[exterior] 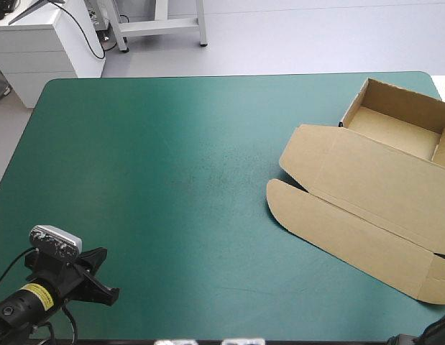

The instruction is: Fold the box

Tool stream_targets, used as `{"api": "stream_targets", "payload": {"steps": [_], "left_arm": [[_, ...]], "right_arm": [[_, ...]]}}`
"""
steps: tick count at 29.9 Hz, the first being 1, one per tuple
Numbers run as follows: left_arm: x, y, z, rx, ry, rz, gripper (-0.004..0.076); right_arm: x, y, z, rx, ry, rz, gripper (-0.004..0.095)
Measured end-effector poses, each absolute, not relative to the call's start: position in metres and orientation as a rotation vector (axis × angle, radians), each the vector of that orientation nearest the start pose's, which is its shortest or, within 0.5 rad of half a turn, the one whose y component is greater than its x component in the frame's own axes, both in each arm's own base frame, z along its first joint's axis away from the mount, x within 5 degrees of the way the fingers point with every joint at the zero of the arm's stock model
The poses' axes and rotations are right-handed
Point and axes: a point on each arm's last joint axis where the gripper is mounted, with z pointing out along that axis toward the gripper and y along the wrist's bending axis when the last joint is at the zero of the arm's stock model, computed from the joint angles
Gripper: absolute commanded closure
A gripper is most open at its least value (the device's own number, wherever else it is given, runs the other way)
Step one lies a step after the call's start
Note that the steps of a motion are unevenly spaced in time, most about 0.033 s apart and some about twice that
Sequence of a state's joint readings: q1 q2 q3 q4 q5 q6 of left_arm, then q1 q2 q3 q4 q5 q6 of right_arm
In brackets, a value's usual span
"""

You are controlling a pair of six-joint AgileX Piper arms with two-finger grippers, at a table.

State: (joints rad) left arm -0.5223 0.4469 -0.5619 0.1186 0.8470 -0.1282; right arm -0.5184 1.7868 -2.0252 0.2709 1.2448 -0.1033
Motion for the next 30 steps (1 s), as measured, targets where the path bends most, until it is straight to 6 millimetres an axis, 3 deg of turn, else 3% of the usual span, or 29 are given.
{"api": "stream_targets", "payload": {"steps": [2, 6, 11, 14, 17, 22, 30], "left_arm": [[0.07, -0.031, 0.298, 0.471, 2.166, -0.219, 0.0731], [0.07, -0.031, 0.298, 0.471, 2.165, -0.22, 0.0731], [0.07, -0.031, 0.298, 0.471, 2.158, -0.223, 0.0731], [0.071, -0.032, 0.3, 0.468, 2.137, -0.23, 0.0731], [0.072, -0.033, 0.302, 0.465, 2.112, -0.238, 0.0731], [0.071, -0.032, 0.302, 0.462, 2.09, -0.245, 0.0731], [0.053, -0.023, 0.277, 0.442, 2.004, -0.283, 0.0731]], "right_arm": [[0.331, -0.153, 0.436, 0.458, 2.365, 0.094, 0.0905], [0.317, -0.109, 0.44, 0.303, 2.398, 0.15, 0.0909], [0.296, -0.03, 0.446, -0.029, 2.397, 0.19, 0.0908], [0.27, 0.018, 0.454, -0.262, 2.321, 0.201, 0.0908], [0.239, 0.047, 0.457, -0.438, 2.224, 0.182, 0.0908], [0.186, 0.056, 0.444, -0.557, 2.159, 0.142, 0.091], [0.117, 0.036, 0.386, -0.454, 2.002, 0.127, 0.091]]}}
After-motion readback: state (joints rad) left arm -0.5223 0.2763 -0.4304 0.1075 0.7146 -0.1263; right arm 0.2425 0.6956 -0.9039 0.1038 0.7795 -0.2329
